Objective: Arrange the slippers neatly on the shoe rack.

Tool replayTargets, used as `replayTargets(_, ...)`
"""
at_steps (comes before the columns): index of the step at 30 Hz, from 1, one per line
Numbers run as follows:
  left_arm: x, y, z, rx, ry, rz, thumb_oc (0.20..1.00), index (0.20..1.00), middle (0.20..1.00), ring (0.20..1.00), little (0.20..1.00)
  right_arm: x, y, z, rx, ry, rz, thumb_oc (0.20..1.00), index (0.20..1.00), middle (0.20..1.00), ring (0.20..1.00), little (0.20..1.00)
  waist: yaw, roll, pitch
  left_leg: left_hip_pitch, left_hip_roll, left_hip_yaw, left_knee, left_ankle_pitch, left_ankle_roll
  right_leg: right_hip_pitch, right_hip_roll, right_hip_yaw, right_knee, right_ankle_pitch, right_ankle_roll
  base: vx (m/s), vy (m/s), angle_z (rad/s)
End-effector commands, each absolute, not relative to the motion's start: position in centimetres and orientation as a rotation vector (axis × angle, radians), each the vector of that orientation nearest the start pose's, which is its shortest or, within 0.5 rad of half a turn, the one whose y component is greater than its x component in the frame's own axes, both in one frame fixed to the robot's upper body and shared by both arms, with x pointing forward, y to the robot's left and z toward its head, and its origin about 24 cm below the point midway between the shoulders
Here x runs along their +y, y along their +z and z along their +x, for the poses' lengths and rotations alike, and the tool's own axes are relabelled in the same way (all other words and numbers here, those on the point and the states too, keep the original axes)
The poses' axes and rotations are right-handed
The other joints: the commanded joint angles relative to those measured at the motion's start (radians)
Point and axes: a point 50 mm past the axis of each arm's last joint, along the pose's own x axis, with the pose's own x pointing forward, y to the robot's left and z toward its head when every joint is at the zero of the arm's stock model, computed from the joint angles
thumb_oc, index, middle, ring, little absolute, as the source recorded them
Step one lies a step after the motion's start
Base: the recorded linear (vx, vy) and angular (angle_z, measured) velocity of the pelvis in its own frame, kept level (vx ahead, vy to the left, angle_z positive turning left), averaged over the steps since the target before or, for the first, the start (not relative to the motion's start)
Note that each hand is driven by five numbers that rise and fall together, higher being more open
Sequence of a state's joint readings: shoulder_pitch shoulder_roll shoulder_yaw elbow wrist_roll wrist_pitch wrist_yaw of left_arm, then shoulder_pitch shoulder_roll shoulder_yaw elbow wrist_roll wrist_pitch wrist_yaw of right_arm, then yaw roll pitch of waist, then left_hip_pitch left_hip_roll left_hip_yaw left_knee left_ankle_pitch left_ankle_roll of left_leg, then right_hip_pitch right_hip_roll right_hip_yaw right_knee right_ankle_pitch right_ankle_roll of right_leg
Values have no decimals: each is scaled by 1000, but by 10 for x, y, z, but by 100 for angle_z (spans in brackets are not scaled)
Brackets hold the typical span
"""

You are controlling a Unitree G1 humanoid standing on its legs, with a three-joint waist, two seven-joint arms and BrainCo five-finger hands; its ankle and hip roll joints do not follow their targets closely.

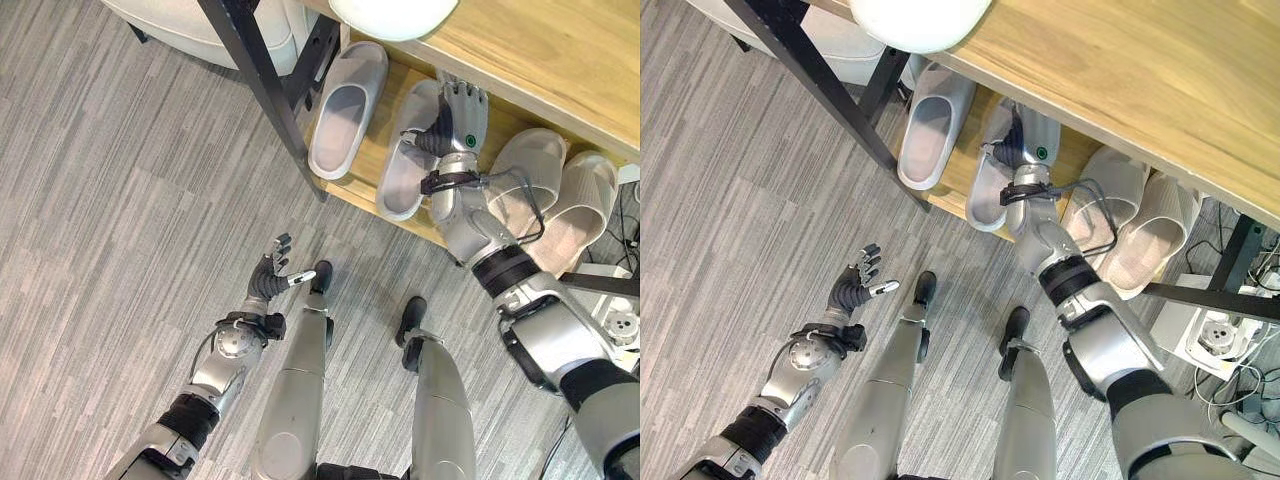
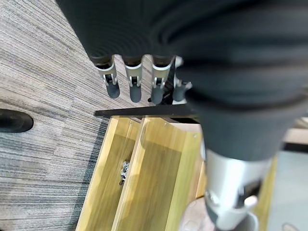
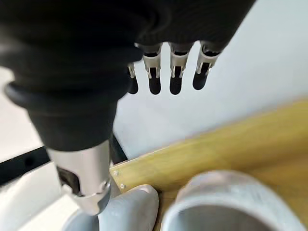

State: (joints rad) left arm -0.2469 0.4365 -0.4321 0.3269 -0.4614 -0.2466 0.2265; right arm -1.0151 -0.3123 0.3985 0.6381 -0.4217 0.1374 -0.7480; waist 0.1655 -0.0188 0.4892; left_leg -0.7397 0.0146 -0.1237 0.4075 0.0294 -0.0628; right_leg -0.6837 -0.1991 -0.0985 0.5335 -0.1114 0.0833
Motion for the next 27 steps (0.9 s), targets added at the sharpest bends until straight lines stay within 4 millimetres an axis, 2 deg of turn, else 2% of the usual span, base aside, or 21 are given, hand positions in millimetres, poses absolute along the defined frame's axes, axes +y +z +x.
replayTargets(1,155,25,281,24,-79,-4,1000,1000,1000,1000,1000,-126,199,382,-506,-527,-362,1000,1000,1000,1000,1000,3,14,-59,35,14,-32,23,-158,10,75,11,35,-76,-52,32,-33,-4,-5)
replayTargets(3,157,24,282,41,-72,9,1000,1000,1000,1000,1000,-127,180,384,-367,-481,-101,1000,1000,1000,1000,1000,1,16,-50,41,16,-30,21,-156,11,78,14,37,-77,-51,29,-44,-2,-11)
replayTargets(4,160,21,283,61,-67,27,1000,1000,1000,1000,1000,-128,164,387,-260,-422,69,1000,1000,1000,1000,1000,0,18,-40,45,17,-30,21,-155,11,80,12,35,-72,-52,27,-62,-12,-14)
replayTargets(5,162,20,283,71,-65,39,1000,1000,1000,1000,1000,-131,155,388,-208,-403,128,1000,1000,1000,1000,1000,-1,19,-35,47,16,-28,22,-155,10,82,12,34,-71,-52,27,-46,-7,-11)
replayTargets(6,161,20,283,71,-66,38,1000,1000,1000,1000,1000,-131,155,389,-208,-403,128,1000,1000,1000,1000,1000,-1,19,-34,47,16,-28,22,-155,10,82,12,34,-71,-52,27,-42,-22,0)
replayTargets(8,166,15,283,96,-67,61,1000,1000,1000,1000,1000,-126,132,387,-105,-328,255,1000,1000,1000,1000,1000,0,22,-21,61,17,-27,19,-152,8,97,10,32,-70,-52,26,34,-31,1)
replayTargets(9,166,11,282,114,-73,68,1000,1000,1000,1000,1000,-122,122,386,-62,-297,315,1000,1000,1000,1000,1000,1,21,-21,85,21,-24,21,-184,4,119,11,34,-66,-81,28,90,-51,1)
replayTargets(10,167,10,283,118,-71,68,1000,1000,1000,1000,1000,-120,119,385,-49,-282,348,1000,1000,1000,1000,1000,3,21,-18,90,21,-23,19,-184,3,123,10,35,-66,-80,28,92,-45,1)
replayTargets(17,169,14,290,107,-51,59,1000,1000,1000,1000,1000,-108,116,385,-30,-197,408,1000,1000,1000,1000,1000,12,31,-7,110,18,-18,16,-180,2,142,3,34,-71,-74,32,0,0,0)
replayTargets(23,159,14,298,113,-70,83,1000,1000,1000,1000,1000,-84,105,377,2,-63,380,1000,1000,1000,1000,1000,7,27,-9,144,16,-16,1,-177,-1,177,-2,34,-89,-71,32,15,-11,3)
replayTargets(25,157,18,303,100,-71,82,1000,1000,1000,1000,1000,-80,110,377,-10,-38,375,1000,1000,1000,1000,1000,9,28,-7,152,14,-16,-4,-174,-1,186,-5,31,-96,-66,33,-38,7,4)
replayTargets(26,156,22,306,88,-71,82,1000,1000,1000,1000,1000,-79,115,379,-27,-26,373,1000,1000,1000,1000,1000,9,29,-4,139,11,-18,-11,-142,0,176,-7,31,-108,-36,31,-87,23,0)
replayTargets(27,155,23,308,85,-73,84,1000,1000,1000,1000,1000,-78,118,379,-36,-14,372,1000,1000,1000,1000,1000,9,29,-4,140,11,-19,-12,-140,0,176,-7,30,-108,-35,32,-87,26,0)
